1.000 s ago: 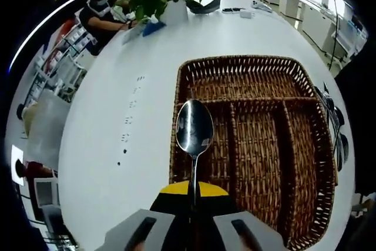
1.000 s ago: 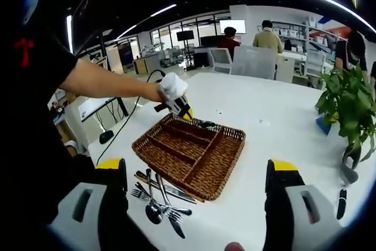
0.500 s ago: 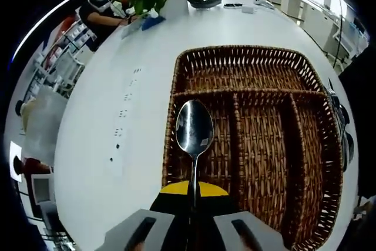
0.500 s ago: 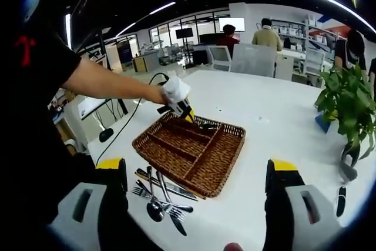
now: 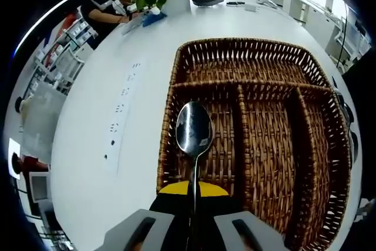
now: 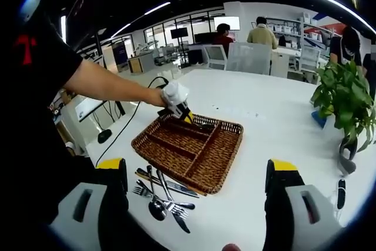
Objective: Arrange the knives, forks, and spoons in their matching storage slots by inserting each utensil handle-first until every utensil is classified and aligned in the correct compartment
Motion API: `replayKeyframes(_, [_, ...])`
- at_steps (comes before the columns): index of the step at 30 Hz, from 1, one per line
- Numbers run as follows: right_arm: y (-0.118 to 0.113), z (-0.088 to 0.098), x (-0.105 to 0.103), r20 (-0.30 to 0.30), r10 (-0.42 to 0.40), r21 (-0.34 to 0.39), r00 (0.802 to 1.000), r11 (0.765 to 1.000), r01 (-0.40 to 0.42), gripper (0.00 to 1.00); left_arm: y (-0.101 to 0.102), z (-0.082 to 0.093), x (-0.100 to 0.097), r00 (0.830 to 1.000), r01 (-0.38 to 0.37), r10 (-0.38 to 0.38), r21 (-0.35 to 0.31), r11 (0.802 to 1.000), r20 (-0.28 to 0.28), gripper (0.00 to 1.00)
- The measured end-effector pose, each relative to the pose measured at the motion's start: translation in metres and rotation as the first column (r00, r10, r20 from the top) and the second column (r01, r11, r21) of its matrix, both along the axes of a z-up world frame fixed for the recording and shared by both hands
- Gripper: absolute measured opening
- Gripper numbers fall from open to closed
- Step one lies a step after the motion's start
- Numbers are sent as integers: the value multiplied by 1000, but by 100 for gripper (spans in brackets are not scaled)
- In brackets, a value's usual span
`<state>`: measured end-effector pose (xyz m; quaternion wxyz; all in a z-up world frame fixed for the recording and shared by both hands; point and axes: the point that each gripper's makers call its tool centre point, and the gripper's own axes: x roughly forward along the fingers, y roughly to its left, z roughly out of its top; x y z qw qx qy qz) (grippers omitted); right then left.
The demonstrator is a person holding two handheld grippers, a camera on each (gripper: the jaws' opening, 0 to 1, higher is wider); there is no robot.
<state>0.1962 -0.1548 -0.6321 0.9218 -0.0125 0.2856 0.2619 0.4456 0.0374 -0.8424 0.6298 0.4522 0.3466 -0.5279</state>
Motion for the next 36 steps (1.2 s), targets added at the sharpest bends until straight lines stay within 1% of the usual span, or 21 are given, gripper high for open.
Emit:
replayKeyframes(7, [2,5,-8,3,-37,-3,999,999,37,99,-2,-6,0,1000,0,0,-5,1000,-10,0])
replayKeyframes(8, [2,6,-10,1,-42,-6,999,999,42,99,-5,-7,-1,1000,-3,2,-19,1000,-21,0])
replayKeyframes(12, [1,10,-14,4,-61,-26,998,998,61,99,-8,-7,1,1000,1,-1,-31,1000,-17,0])
replayKeyframes(13, [1,12,-14,8,-67,-23,998,997,67,99,-7,-10,3,1000,19,-19,-16,1000,-6,0])
replayKeyframes(16, [5,17,-14,20,-76,-26,997,997,76,99,-4,-14,5,1000,13,-13,-13,1000,-13,1])
replayKeyframes(19, [9,18,-16,26,-78,-26,997,997,78,99,5,-22,1,1000,11,-11,17,1000,-25,1])
replayKeyframes(20, [11,18,-16,26,-77,-25,997,997,78,99,3,-21,0,999,10,-11,-17,1000,-32,1])
replayKeyframes(22, [12,16,-17,22,-79,-25,997,997,80,99,4,-17,0,999,-1,1,-20,1000,-38,1])
replayKeyframes(24, [12,14,-21,18,-80,-24,997,997,80,99,5,-18,-1,999,12,-13,-25,1000,-35,2])
replayKeyframes(27, [13,14,-23,19,-76,-23,997,997,77,99,5,-18,0,1000,1,-2,-38,999,-30,4])
replayKeyframes(28, [13,15,-23,21,-76,-23,997,997,76,99,4,-17,3,1000,-11,11,-43,999,-9,7])
replayKeyframes(29, [13,15,-23,23,-75,-22,997,997,75,99,-2,-9,10,999,-21,25,-87,996,46,7])
replayKeyframes(30, [13,15,-23,24,-74,-21,997,997,74,99,-5,-5,8,999,-19,23,-108,994,34,8])
replayKeyframes(32, [12,16,-23,28,-71,-22,997,997,72,99,-14,10,6,999,-2,8,-149,989,39,11])
replayKeyframes(33, [11,16,-23,30,-69,-21,997,997,69,99,-16,16,4,999,1,6,-155,988,46,11])
replayKeyframes(34, [11,16,-23,31,-67,-20,997,998,67,99,-21,24,3,999,10,-1,-176,984,53,13])
replayKeyframes(35, [11,16,-23,33,-65,-20,997,998,66,99,-23,29,3,999,4,5,-192,981,47,13])
replayKeyframes(36, [11,17,-22,38,-61,-16,997,998,62,99,-26,36,8,997,-5,20,-217,976,68,16])
